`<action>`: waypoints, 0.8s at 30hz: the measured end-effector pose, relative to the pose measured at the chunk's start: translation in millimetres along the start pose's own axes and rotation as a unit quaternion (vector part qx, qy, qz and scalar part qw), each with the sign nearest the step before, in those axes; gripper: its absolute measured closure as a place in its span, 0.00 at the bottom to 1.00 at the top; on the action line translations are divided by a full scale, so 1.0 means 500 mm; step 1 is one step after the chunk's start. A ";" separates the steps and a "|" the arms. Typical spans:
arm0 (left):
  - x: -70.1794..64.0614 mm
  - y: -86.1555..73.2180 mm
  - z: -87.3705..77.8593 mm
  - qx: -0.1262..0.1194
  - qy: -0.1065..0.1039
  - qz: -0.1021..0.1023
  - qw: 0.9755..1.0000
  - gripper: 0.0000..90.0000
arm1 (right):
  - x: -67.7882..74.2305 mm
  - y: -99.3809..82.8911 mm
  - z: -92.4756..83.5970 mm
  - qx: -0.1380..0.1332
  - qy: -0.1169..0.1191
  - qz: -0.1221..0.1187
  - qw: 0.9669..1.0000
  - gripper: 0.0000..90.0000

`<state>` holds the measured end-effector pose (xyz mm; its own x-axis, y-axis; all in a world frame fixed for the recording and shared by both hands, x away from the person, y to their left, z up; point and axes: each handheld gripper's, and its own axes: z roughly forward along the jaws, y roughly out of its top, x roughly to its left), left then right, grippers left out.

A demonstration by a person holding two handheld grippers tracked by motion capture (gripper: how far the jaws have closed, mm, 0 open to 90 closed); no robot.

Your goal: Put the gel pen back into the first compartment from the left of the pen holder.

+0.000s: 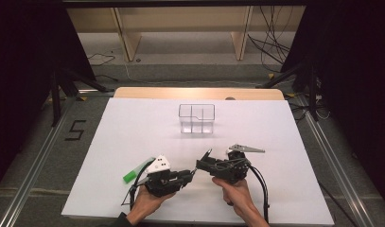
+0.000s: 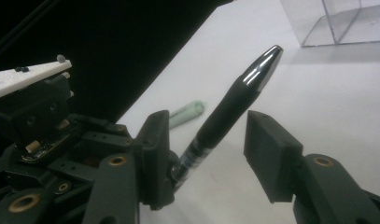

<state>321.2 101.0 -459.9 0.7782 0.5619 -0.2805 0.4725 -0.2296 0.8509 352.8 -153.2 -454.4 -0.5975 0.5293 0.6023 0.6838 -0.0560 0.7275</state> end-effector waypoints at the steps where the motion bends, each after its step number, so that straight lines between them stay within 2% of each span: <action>1: 0.000 0.000 0.000 0.001 -0.001 0.001 1.000 0.84 | -0.001 0.000 0.001 0.000 0.003 0.003 1.000 0.61; 11: -0.001 -0.003 0.001 -0.007 -0.012 0.002 1.000 0.84 | -0.002 -0.001 0.004 -0.001 0.011 0.014 1.000 0.78; 19: -0.001 -0.008 0.005 -0.008 -0.021 0.012 1.000 0.84 | 0.002 0.001 0.000 -0.003 0.033 0.026 0.999 0.86; 20: -0.001 -0.010 0.008 -0.007 -0.025 0.008 1.000 0.83 | 0.004 0.001 0.000 -0.003 0.039 0.029 0.999 0.88; 22: -0.004 -0.011 0.009 -0.007 -0.029 0.011 0.999 0.81 | 0.010 0.001 0.001 -0.003 0.042 0.021 0.999 0.89; 24: -0.004 -0.010 0.006 -0.008 -0.030 0.019 0.999 0.69 | 0.016 0.002 0.000 -0.004 0.040 0.005 0.999 0.89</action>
<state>318.6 98.4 -465.0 0.8193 0.5040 -0.2733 0.4355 -0.2370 0.8684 348.6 -149.1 -448.9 -0.6230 0.4586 0.6337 0.6866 -0.0675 0.7239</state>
